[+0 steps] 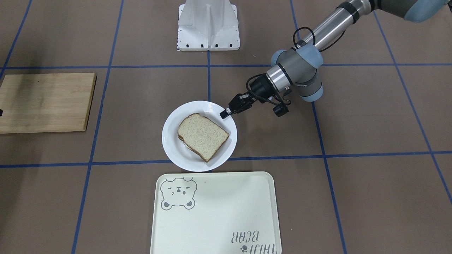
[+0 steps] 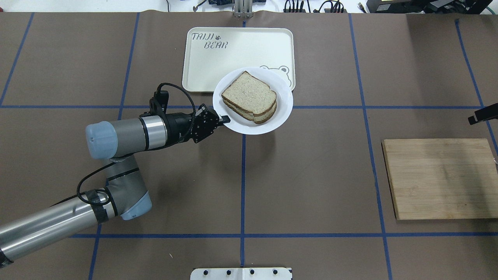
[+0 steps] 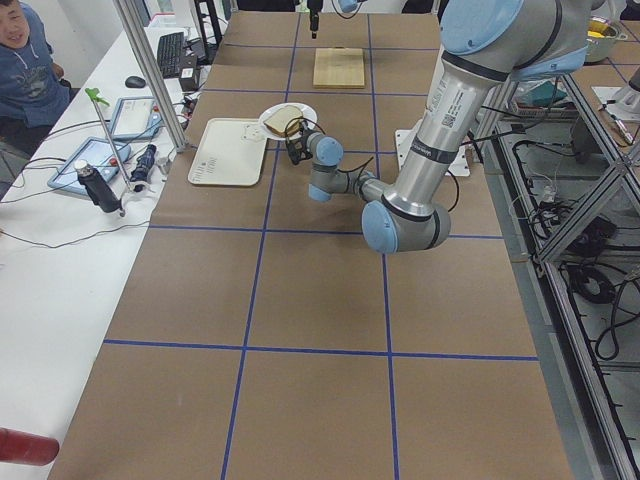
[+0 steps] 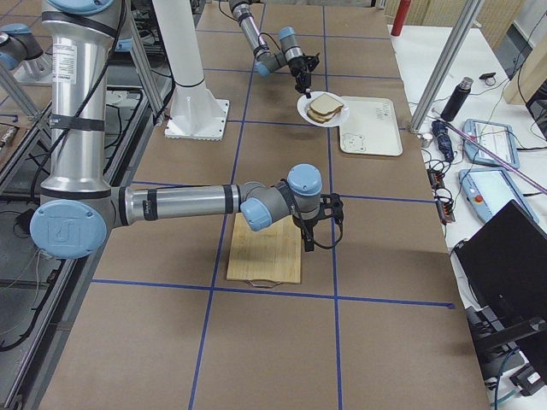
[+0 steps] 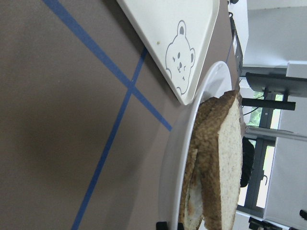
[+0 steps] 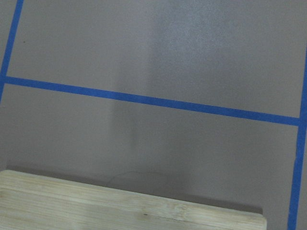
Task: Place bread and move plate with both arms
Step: 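Lift the plate with the left gripper and carry it onto the bear tray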
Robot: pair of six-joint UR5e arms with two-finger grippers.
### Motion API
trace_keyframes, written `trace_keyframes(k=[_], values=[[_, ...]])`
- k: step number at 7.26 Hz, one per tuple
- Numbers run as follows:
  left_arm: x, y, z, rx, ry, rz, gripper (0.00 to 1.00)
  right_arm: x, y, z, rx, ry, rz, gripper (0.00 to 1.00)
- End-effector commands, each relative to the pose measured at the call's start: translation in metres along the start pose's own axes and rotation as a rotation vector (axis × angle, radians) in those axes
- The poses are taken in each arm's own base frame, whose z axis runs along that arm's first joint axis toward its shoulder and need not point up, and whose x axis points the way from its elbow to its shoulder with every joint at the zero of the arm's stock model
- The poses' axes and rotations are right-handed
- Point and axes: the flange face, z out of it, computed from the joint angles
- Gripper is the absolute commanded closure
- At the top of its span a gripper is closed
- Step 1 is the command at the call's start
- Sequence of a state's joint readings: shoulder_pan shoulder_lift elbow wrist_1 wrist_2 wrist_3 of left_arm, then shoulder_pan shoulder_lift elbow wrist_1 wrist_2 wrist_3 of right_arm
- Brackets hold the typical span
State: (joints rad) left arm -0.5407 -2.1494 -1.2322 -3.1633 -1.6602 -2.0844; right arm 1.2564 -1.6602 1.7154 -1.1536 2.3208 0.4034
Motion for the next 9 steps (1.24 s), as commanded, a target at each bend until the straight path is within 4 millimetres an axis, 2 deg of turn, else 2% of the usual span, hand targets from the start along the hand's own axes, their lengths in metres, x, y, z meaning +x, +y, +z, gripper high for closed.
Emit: trace_keyframes(k=[1,2,3,4,5,9], values=[[0.001,-0.046,0.025,0.137,-0.005,-0.039,1.00,0.001,0.000,-0.003,0.006,0.002,0.003,0.00],[0.005,-0.062,0.045,0.197,-0.016,-0.043,1.00,0.001,0.002,-0.003,0.005,0.002,0.002,0.00],[0.018,-0.068,0.077,0.296,-0.007,-0.124,1.00,0.002,0.004,-0.002,0.003,0.005,0.003,0.00],[0.023,-0.072,0.090,0.330,-0.022,-0.142,1.00,0.003,0.004,-0.002,0.003,0.007,0.004,0.00],[0.011,-0.084,0.092,0.357,-0.050,-0.141,1.00,0.002,0.004,-0.002,0.005,0.009,0.003,0.00],[0.013,-0.086,0.105,0.378,-0.057,-0.140,1.00,0.004,0.004,-0.001,0.003,0.012,0.005,0.00]])
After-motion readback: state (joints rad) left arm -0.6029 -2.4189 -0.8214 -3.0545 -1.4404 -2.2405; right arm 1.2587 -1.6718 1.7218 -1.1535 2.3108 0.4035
